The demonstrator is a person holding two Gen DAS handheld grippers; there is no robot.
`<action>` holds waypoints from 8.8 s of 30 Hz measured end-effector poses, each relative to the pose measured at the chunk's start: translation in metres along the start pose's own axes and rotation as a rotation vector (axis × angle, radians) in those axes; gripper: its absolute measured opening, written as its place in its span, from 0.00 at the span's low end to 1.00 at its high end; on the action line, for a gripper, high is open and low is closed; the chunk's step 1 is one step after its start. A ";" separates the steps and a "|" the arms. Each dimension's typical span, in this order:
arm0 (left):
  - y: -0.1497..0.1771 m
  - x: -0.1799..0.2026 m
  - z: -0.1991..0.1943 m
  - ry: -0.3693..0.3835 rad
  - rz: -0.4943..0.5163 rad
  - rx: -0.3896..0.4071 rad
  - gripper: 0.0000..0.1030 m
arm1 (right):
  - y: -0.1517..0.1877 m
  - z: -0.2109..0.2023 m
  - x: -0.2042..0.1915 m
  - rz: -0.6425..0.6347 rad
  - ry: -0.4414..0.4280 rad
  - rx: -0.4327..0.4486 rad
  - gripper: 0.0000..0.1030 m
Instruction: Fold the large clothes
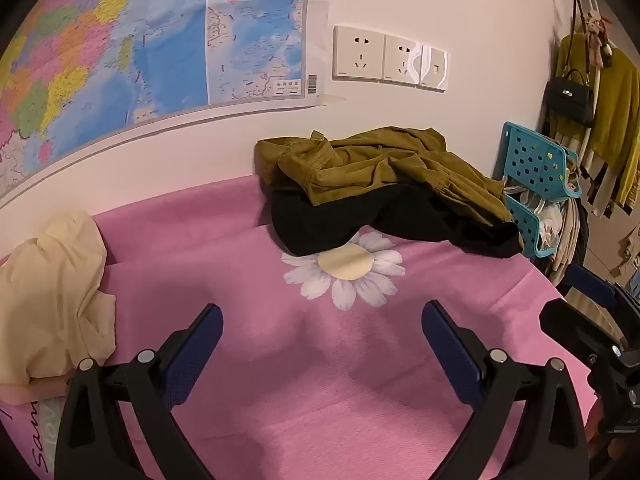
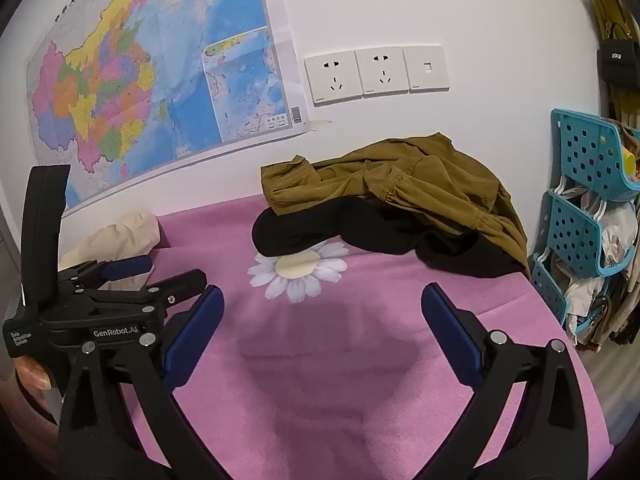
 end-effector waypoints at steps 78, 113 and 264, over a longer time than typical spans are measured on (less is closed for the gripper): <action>-0.004 0.001 0.008 0.016 -0.009 -0.006 0.93 | -0.008 0.014 -0.006 -0.004 -0.030 -0.019 0.95; -0.018 -0.059 0.092 -0.105 -0.054 -0.121 0.93 | -0.111 0.223 0.047 -0.351 0.153 -0.281 0.48; -0.041 -0.285 0.088 -0.058 -0.298 -0.148 0.56 | -0.122 0.209 -0.080 -0.046 -0.263 -0.454 0.47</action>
Point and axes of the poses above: each gripper's, at about its wrist camera, not at the fingertips, and z roughly the way its jaws point, x to its right, y to its underside, the point moved 8 cm from there along z, roughly the way its jaws point, and after that the axes turned 8 degrees about z, right-handed, at the moved point
